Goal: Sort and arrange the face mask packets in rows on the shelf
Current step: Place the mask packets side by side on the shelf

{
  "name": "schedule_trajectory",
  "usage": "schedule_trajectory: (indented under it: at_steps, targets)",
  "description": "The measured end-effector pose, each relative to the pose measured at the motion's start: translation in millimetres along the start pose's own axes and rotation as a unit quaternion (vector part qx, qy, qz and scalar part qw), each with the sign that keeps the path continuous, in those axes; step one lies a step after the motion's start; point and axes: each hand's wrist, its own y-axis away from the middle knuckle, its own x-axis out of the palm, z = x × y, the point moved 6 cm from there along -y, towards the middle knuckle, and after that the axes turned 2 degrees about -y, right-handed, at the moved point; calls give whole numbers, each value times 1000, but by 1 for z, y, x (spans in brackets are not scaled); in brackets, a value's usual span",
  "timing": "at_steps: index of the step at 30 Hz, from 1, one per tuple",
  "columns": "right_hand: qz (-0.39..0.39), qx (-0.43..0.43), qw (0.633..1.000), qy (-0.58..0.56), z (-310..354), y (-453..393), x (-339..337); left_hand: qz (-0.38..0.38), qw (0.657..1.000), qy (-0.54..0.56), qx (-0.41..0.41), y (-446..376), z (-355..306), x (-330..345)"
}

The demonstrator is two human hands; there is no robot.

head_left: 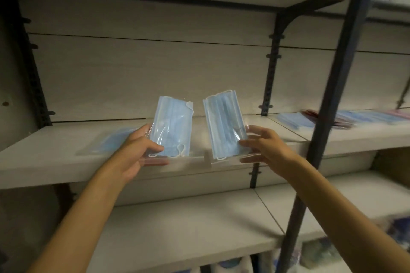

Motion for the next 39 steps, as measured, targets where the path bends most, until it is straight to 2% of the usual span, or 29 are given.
schedule_trajectory:
  at_steps: [5, 15, 19, 24, 33, 39]
  targets:
    - [9, -6, 1000, 3, -13, 64, -95, 0, 1000, 22, 1, 30, 29, 102]
    - [-54, 5, 998, -16, -31, 155, -270, 56, 998, 31, -3, 64, 66, 295]
    - [-105, 11, 994, -38, -38, 167, -331, 101, 995, -12, 5, 61, 71, 360]
    - [-144, 8, 989, -40, -42, 163, -393, 107, 989, -92, 32, 39, 79, 439]
    - [-133, -4, 991, 3, -43, 100, -490, 30, 994, -91, 48, -43, 91, 544]
    - [-126, -11, 992, 10, -26, 47, -533, -91, 984, -133, 75, -107, 66, 558]
